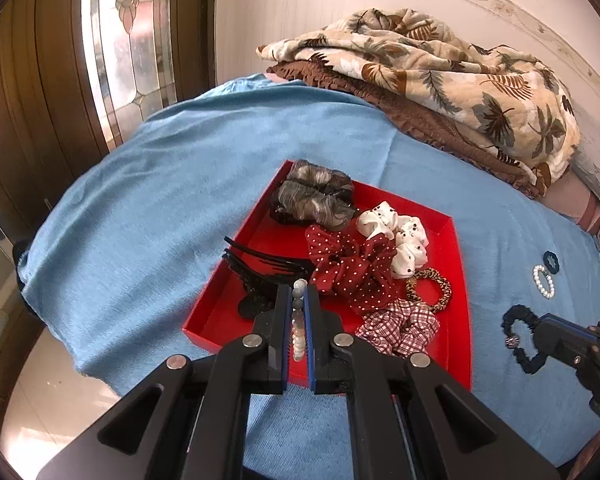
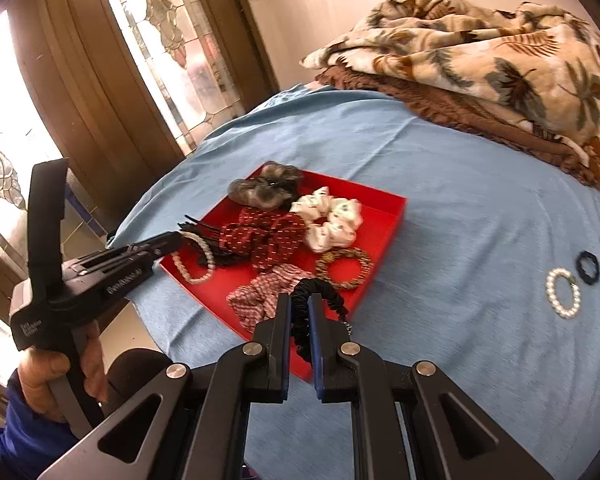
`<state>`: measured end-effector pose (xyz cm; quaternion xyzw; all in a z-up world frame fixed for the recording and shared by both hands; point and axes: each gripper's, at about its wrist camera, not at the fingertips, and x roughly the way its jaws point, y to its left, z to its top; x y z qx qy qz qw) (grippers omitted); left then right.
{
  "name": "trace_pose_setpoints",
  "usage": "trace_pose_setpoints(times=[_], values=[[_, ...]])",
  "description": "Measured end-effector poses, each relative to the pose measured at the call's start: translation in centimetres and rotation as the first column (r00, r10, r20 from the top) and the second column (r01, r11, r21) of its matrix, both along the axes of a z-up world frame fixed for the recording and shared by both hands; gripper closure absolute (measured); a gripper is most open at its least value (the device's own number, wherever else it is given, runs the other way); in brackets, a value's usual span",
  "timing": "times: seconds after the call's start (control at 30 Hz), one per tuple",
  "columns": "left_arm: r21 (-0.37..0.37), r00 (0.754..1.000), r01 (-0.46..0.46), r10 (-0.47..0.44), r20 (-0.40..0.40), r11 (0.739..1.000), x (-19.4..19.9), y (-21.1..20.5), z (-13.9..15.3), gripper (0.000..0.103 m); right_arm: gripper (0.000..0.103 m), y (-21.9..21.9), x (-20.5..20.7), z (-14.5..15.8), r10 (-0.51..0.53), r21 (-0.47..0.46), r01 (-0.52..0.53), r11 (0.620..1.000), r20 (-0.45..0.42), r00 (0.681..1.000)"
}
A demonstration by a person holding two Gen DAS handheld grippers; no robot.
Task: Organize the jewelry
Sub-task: 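Lower both bracelets into the red tray and open both grippers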
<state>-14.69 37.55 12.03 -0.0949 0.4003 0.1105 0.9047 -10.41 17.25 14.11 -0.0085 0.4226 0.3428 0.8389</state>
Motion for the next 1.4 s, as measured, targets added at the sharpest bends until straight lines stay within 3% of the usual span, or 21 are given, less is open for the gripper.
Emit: trace_pose_setpoints(times=[0.13, 0.63, 1.17, 1.27, 1.4], values=[[-0.003, 1.0, 0.003, -0.003, -0.013, 1.0, 0.9, 0.1, -1.1, 0.097, 0.093, 1.4, 0.6, -1.0, 0.019, -0.004, -0.019, 1.0, -0.019, 1.0], [0.047, 0.998, -0.015, 0.018, -0.067, 0.999, 2.8, 0.5, -4.6, 0.097, 0.093, 5.4, 1.7, -6.7, 0.056, -0.157, -0.067, 0.985, -0.07, 0.996], [0.021, 0.996, -0.052, 0.053, -0.077, 0.998, 3.0, 1.0, -6.1, 0.097, 0.093, 6.1, 1.9, -9.0, 0.05, -0.198, -0.067, 0.978, -0.09, 0.995], [0.018, 0.996, -0.05, 0.051, -0.07, 0.999, 2.8, 0.9, -5.9, 0.09, 0.093, 6.3, 1.7, -8.9, 0.054, -0.203, -0.069, 0.977, -0.079, 0.995], [0.024, 0.998, -0.052, 0.053, -0.043, 0.998, 2.2, 0.4, -4.8, 0.067, 0.088, 6.3, 1.2, -8.5, 0.053, -0.207, -0.065, 0.976, -0.065, 0.997]])
